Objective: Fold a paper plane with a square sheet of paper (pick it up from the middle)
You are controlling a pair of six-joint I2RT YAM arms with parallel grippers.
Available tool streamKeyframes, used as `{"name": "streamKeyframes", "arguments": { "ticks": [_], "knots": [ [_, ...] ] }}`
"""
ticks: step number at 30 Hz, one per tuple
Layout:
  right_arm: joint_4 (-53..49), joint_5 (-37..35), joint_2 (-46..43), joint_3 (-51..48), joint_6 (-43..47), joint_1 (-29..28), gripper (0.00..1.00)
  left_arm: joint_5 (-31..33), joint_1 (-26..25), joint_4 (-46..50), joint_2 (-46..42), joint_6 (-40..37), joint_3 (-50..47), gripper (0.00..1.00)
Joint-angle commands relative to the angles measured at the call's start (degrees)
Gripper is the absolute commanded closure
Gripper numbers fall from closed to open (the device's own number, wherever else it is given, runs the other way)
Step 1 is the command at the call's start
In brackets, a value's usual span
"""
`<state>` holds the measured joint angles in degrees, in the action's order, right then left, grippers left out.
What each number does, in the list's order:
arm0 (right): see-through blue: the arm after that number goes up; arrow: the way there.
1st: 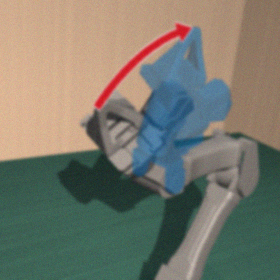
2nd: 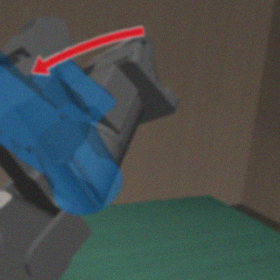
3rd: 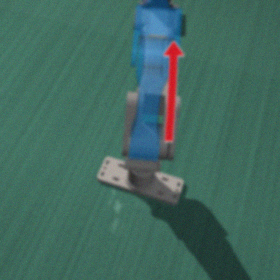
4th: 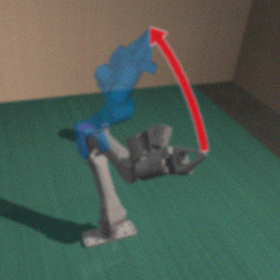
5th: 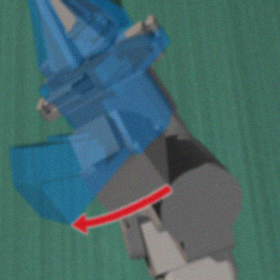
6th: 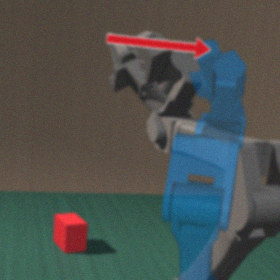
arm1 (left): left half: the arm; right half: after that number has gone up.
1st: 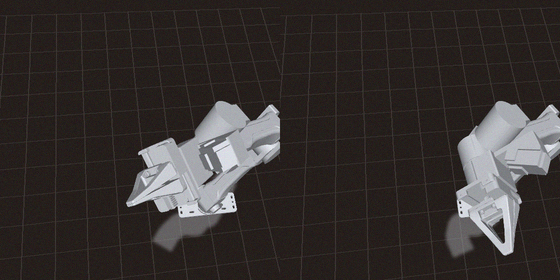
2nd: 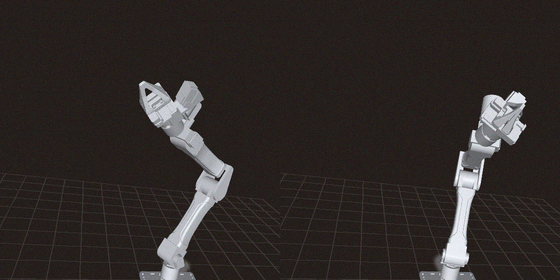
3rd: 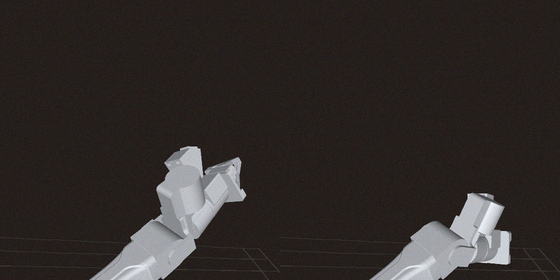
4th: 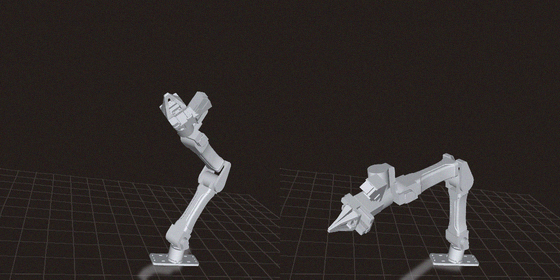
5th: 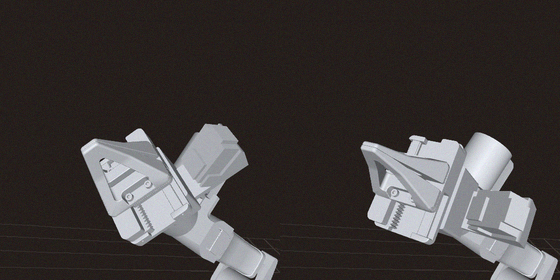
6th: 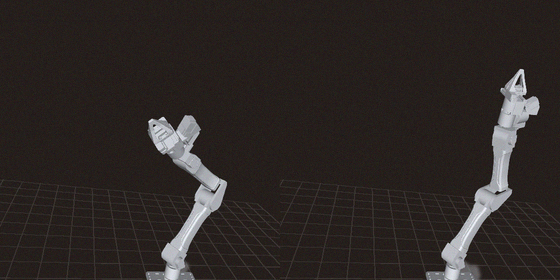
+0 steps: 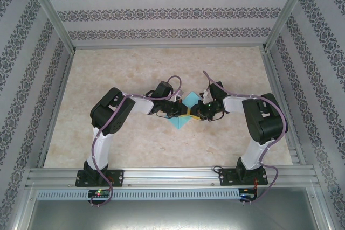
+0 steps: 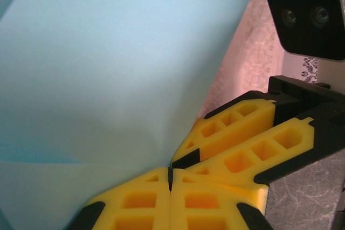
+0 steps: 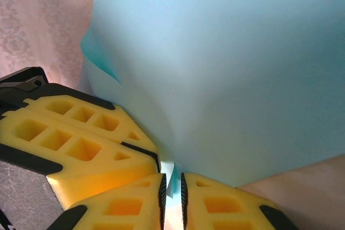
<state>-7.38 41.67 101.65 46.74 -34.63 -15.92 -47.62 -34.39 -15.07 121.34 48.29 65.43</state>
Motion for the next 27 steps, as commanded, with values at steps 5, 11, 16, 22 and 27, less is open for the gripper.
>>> {"name": "streamKeyframes", "arguments": {
  "ticks": [5,11,16,22,27],
  "knots": [
    [3.17,2.63,0.92,0.25,-1.67,-0.97,0.84,-0.76,0.38,-2.0,-0.66,0.48,-0.26,1.0],
    [1.9,1.88,1.49,0.47,-0.71,-0.97,0.95,-0.91,0.38,-1.48,-1.15,0.28,0.31,1.0],
    [0.93,1.45,1.37,0.77,0.3,-0.94,1.0,-0.95,0.46,-0.03,-2.11,-0.26,1.02,1.0],
    [-2.78,-0.39,1.1,1.76,3.14,-0.87,1.0,0.72,1.15,7.93,-4.05,-5.07,4.33,1.0],
    [-3.77,-1.07,1.0,1.69,4.15,-0.95,1.0,2.34,2.11,16.81,-3.46,-10.51,9.81,1.0]
  ]
}}
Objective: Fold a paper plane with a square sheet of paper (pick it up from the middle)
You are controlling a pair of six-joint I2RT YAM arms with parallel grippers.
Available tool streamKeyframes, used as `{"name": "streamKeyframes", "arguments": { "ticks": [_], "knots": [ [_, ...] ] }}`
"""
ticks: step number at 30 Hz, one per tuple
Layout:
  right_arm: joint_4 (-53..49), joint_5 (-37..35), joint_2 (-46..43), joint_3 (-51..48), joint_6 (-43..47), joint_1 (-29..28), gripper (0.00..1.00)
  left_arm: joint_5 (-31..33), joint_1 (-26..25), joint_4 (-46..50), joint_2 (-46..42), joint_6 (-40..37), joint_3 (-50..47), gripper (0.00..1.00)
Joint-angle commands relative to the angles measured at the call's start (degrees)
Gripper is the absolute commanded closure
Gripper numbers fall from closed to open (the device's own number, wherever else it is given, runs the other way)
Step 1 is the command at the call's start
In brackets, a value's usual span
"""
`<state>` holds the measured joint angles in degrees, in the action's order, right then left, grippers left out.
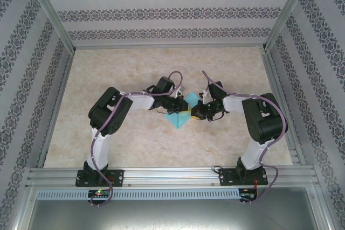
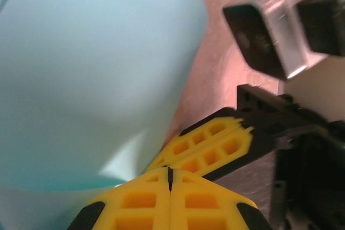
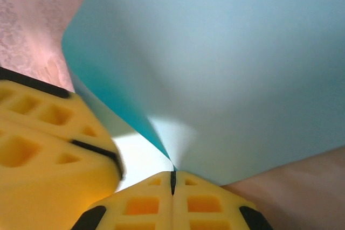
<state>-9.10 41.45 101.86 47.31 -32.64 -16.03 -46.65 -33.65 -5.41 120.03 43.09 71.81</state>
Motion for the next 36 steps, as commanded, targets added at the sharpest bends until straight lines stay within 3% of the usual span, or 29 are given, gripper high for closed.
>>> {"name": "streamKeyframes", "arguments": {
  "ticks": [1,17,36],
  "knots": [
    [-2.07,-0.89,0.79,1.16,2.24,-0.93,1.0,1.6,1.47,8.67,-1.71,-6.37,4.55,1.0],
    [-2.98,-1.48,0.02,1.56,2.94,-1.22,1.0,4.39,3.14,36.16,9.83,-24.42,26.14,1.0],
    [-7.08,-5.13,-2.11,3.05,4.89,-1.26,1.0,7.1,3.26,44.42,15.0,-29.63,30.8,1.0]
  ]
}}
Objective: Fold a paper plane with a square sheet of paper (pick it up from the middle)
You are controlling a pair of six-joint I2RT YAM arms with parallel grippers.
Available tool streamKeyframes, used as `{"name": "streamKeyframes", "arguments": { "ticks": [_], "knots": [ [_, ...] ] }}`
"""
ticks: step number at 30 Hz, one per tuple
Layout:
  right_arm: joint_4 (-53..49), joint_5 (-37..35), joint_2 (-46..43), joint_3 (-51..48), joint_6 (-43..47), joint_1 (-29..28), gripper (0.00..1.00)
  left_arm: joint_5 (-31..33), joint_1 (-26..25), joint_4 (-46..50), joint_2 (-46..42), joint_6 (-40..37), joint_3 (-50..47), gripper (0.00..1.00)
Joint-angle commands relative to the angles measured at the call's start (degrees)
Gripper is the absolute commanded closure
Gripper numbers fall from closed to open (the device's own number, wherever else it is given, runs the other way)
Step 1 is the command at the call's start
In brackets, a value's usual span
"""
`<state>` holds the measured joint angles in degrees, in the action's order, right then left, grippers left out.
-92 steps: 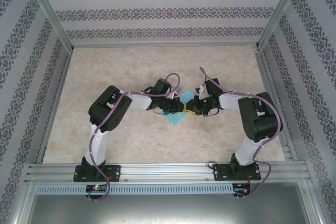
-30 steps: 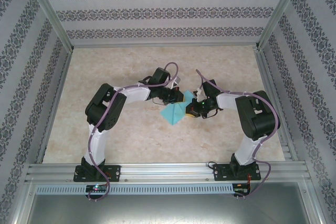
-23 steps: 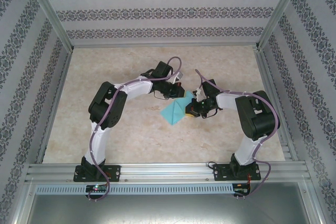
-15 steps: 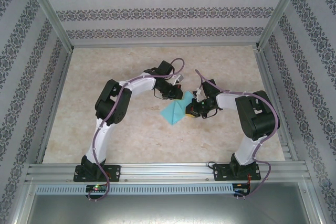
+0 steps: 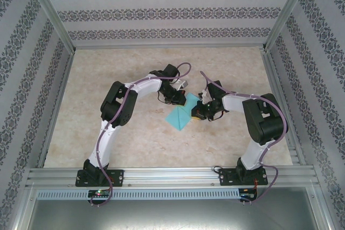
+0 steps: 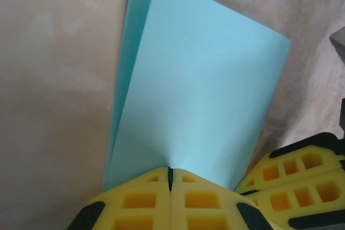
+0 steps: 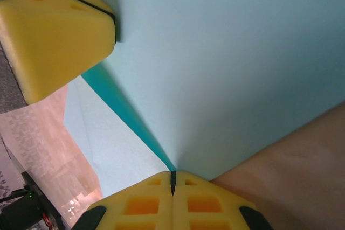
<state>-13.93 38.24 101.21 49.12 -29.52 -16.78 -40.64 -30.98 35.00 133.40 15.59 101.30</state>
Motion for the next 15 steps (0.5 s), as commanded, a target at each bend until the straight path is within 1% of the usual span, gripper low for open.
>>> {"name": "streamKeyframes", "arguments": {
  "ticks": [1,15],
  "knots": [
    [-2.41,-2.03,-1.54,1.36,1.94,-0.54,1.0,1.27,0.61,4.11,1.75,-2.19,1.4,1.0],
    [-5.07,-4.49,-1.05,3.05,3.37,-0.59,1.0,1.68,0.66,4.37,2.48,-2.74,1.22,1.0]
  ]
}}
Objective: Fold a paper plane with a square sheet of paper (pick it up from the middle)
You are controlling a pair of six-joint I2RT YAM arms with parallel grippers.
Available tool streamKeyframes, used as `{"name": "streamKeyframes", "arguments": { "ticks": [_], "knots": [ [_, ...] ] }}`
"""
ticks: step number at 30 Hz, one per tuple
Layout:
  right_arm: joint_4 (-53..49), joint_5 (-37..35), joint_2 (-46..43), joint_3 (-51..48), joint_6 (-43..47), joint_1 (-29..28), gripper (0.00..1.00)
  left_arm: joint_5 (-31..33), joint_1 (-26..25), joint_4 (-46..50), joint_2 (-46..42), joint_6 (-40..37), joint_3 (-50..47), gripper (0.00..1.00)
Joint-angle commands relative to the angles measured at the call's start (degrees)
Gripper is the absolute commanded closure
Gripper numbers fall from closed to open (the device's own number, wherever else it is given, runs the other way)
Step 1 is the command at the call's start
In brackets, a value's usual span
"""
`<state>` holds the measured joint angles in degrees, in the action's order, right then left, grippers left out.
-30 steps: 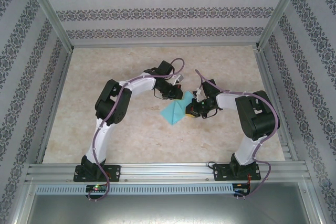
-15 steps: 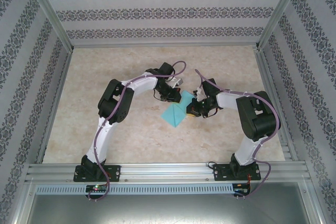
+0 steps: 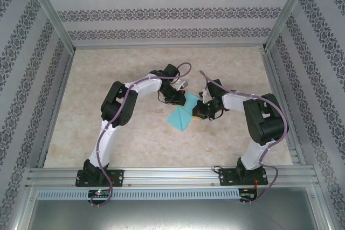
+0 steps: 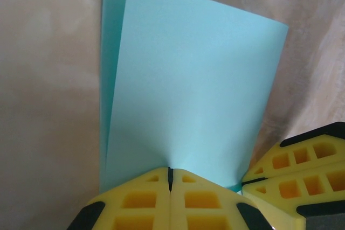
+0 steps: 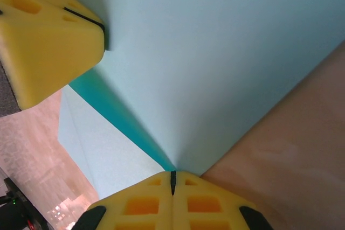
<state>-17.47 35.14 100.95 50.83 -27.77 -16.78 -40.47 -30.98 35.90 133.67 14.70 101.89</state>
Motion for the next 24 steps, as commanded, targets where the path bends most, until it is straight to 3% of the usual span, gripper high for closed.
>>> {"name": "streamKeyframes", "arguments": {
  "ticks": [1,24],
  "knots": [
    [-1.68,-1.52,-0.6,1.48,1.63,-0.65,1.0,1.36,0.66,3.39,2.21,-1.7,0.65,1.0],
    [-9.5,-9.1,2.03,4.29,4.59,-2.22,1.0,1.27,0.62,3.38,2.1,-1.96,1.07,1.0]
  ]
}}
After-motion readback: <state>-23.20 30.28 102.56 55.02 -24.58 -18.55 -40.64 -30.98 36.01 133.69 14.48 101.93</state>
